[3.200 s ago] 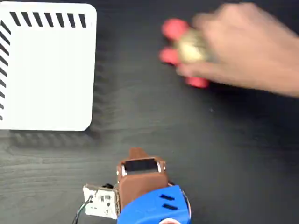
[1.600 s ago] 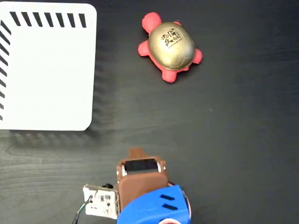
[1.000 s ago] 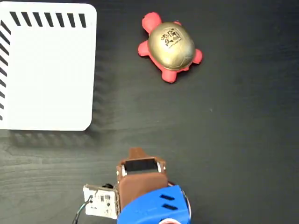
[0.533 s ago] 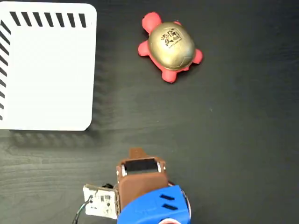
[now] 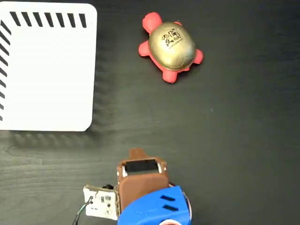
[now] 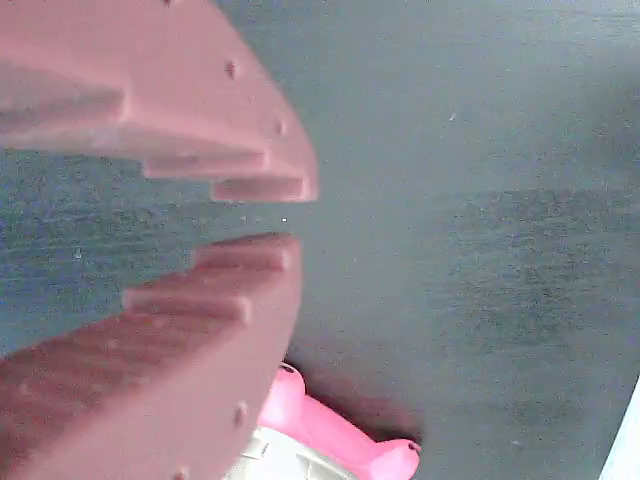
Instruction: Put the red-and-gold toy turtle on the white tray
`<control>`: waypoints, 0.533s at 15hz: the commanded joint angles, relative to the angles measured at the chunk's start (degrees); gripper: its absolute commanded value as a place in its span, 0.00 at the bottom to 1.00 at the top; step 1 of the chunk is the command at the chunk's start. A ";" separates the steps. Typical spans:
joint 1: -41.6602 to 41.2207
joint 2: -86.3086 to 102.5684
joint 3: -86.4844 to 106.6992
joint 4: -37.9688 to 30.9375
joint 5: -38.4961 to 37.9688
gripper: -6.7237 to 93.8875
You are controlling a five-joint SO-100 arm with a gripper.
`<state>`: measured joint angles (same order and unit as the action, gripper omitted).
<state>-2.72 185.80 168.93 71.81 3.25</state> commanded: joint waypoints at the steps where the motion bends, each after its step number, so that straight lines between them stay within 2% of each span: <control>1: -1.14 0.53 -1.32 0.70 0.18 0.07; 6: -2.46 0.44 -1.32 0.70 -0.97 0.07; 8: -2.81 -3.52 -1.58 -2.99 -0.09 0.07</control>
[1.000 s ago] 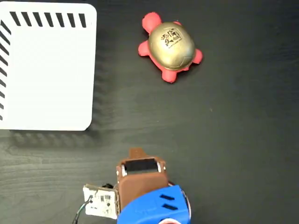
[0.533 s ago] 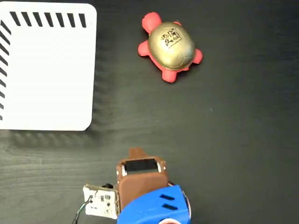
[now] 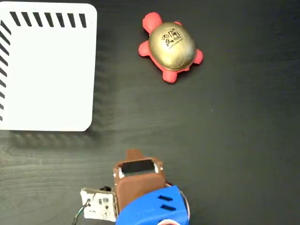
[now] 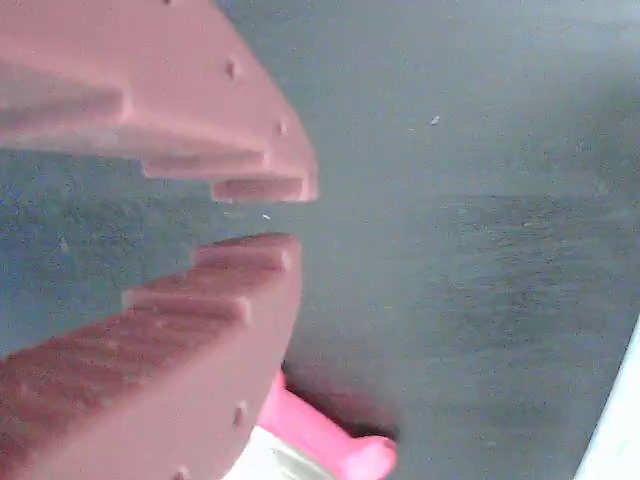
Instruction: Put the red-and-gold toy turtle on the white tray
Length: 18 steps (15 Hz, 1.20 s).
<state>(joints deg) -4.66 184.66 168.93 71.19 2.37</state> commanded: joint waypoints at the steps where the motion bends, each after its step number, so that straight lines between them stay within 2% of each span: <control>1: 0.09 -9.32 -3.43 -7.29 1.05 0.07; 3: 2.55 -26.19 -10.81 -16.35 3.96 0.07; 4: 3.69 -34.45 -15.91 -18.37 5.80 0.07; 7: 7.65 -57.66 -34.01 -18.63 12.30 0.07; 9: 9.32 -71.46 -46.23 -17.49 17.84 0.07; 13: 9.49 -91.23 -71.19 -8.70 28.04 0.07; 18: 12.39 -103.71 -90.79 0.88 32.61 0.07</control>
<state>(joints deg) 5.80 80.16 86.31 69.79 33.40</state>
